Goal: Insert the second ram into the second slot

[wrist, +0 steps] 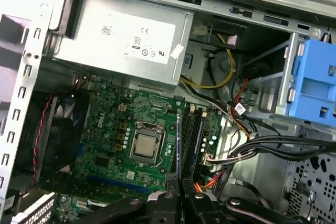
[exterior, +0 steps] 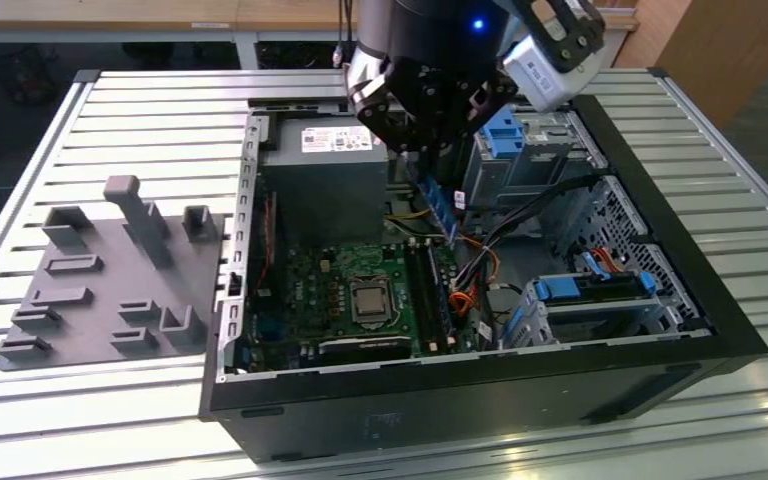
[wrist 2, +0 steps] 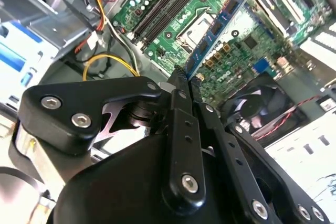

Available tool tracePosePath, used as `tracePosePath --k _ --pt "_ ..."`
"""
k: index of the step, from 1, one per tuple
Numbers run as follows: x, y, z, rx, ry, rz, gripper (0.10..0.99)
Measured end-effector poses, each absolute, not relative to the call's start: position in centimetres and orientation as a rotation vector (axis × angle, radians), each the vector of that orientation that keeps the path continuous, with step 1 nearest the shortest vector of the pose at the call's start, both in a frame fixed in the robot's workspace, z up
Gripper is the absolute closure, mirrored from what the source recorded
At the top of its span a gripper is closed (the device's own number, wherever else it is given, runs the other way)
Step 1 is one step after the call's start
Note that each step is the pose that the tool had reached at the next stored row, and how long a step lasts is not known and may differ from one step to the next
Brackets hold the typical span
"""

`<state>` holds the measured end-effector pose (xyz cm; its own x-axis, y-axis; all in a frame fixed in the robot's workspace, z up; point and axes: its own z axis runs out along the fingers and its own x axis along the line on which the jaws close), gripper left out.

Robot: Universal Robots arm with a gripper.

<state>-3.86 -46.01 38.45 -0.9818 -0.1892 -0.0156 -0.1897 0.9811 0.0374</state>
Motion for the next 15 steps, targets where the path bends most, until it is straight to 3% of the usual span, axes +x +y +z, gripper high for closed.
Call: tracePosePath --k 15 --pt "-3.83 -46.01 38.18 0.056 3.124 0.058 0.949"
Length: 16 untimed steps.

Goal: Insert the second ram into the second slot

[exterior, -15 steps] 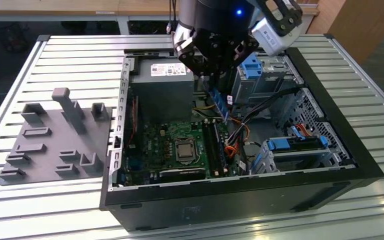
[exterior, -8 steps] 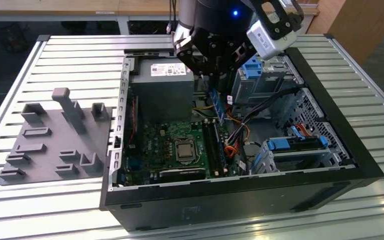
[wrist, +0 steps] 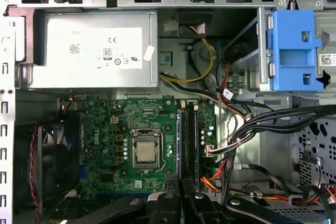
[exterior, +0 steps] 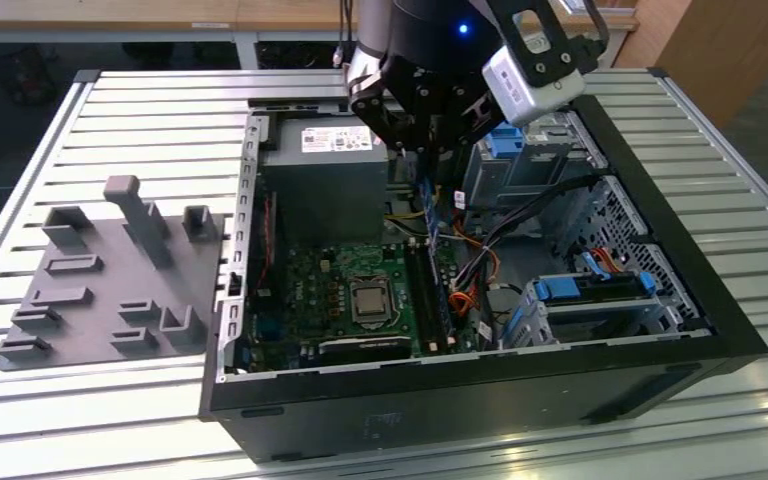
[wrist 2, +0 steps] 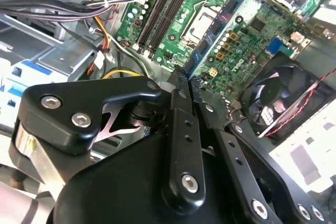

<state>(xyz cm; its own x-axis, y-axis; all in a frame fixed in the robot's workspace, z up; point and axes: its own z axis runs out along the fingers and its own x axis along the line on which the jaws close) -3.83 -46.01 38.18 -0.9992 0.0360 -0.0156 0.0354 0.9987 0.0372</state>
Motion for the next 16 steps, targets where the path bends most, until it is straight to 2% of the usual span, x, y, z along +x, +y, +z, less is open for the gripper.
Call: tracePosePath --k 16 --pt "-3.7 -46.0 36.9 0.064 3.124 0.058 0.949"
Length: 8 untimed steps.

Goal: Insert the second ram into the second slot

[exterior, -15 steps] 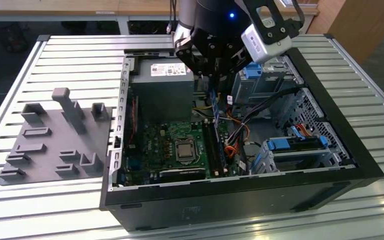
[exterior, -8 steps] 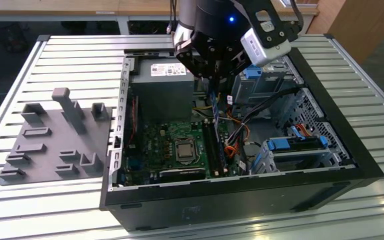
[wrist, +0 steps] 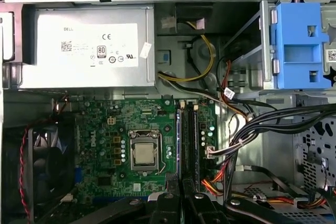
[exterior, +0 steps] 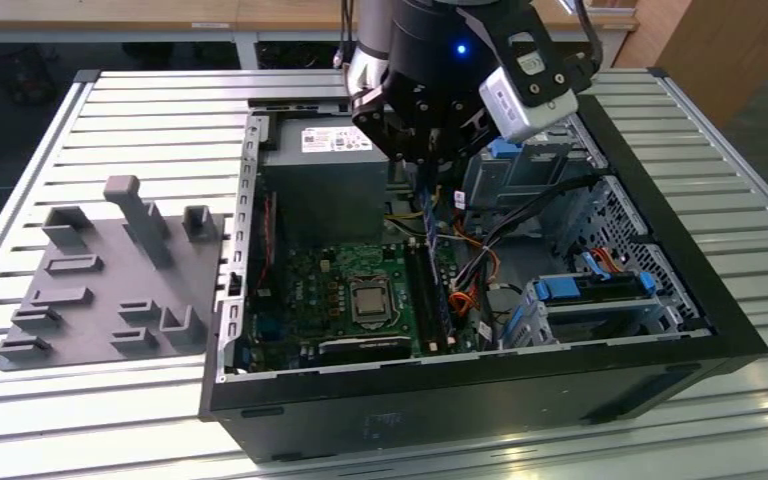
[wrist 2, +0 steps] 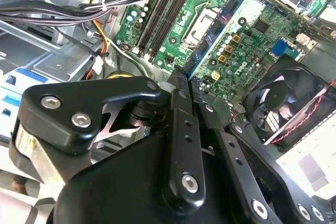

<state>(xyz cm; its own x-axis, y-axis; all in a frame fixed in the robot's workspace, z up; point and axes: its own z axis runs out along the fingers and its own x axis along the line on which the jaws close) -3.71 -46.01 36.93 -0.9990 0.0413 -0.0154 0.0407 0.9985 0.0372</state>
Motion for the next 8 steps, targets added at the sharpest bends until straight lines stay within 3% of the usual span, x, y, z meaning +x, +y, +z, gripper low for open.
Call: tracePosePath --k 8 --pt "-3.71 -46.01 36.2 0.061 3.125 0.058 0.949"
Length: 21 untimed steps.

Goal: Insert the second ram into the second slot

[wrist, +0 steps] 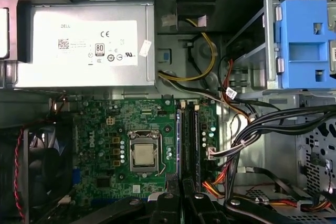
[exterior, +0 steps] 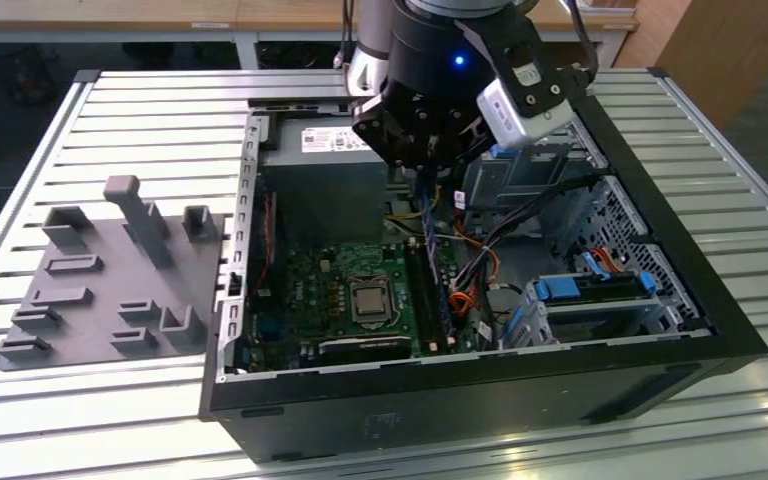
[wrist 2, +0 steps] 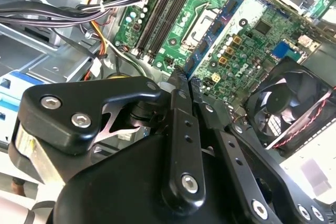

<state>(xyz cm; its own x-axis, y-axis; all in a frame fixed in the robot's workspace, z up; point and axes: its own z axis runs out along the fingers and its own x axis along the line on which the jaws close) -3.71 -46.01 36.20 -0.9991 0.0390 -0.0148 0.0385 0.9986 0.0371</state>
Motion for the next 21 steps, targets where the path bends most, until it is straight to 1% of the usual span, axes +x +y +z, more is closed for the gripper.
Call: tracePosePath --k 21 --pt "-3.7 -46.0 34.3 0.056 3.129 0.058 0.949"
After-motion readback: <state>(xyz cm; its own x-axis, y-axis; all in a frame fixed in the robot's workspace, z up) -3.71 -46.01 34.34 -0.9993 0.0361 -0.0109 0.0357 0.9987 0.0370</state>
